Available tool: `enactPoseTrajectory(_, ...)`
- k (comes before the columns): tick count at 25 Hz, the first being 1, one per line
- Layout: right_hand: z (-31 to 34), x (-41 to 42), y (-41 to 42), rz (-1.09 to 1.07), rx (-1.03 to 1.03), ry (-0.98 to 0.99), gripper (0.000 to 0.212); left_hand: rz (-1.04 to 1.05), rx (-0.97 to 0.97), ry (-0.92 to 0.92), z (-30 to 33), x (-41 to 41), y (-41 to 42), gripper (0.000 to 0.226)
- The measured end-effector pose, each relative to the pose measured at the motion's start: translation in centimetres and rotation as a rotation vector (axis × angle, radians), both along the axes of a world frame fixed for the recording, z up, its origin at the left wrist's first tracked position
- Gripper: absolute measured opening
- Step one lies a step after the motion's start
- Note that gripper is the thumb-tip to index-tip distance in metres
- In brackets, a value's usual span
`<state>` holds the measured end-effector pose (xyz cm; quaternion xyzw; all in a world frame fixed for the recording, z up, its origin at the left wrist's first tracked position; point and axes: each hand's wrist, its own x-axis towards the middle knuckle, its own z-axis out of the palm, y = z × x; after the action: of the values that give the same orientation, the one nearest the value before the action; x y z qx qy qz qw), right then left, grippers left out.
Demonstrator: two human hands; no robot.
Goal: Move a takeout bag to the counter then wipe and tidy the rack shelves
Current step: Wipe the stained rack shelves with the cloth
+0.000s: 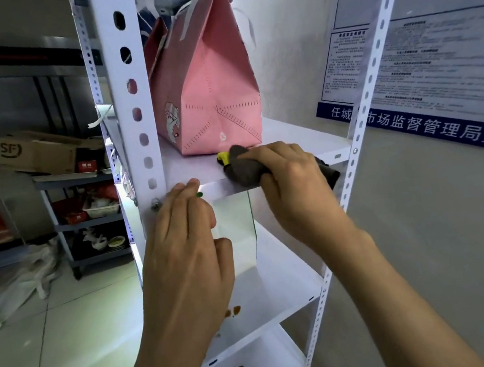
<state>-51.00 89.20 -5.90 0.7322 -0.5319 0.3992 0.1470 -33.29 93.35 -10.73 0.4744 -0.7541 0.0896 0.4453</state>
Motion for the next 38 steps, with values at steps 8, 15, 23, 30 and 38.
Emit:
enactPoseTrajectory(8, -1.7, -4.6, 0.5, -0.044, -0.009, -0.171, 0.044, 0.040, 0.102, -0.065, 0.2, 0.0, 0.8, 0.016)
enactPoseTrajectory(15, -11.8, -5.0, 1.7, 0.062, 0.158, -0.385, 0.048, 0.125, 0.083, -0.145, -0.4, -0.4, 1.1, 0.029)
enactPoseTrajectory(23, -20.5, -9.1, -2.9, 0.153, 0.414, -0.319, 0.046, 0.195, 0.240, -0.149, -13.0, -5.6, 2.5, 0.048)
enactPoseTrajectory(30, -28.0, -8.7, -5.2, 0.221, 0.508, 0.106, 0.049, 0.368, 0.652, -0.135, -24.6, -8.0, 3.6, 0.065)
enactPoseTrajectory(38, -30.3, -11.4, -9.0, 0.375, 0.573, 0.322, 0.063, 0.619, 0.395, 0.038, -23.2, -5.9, 4.7, 0.063)
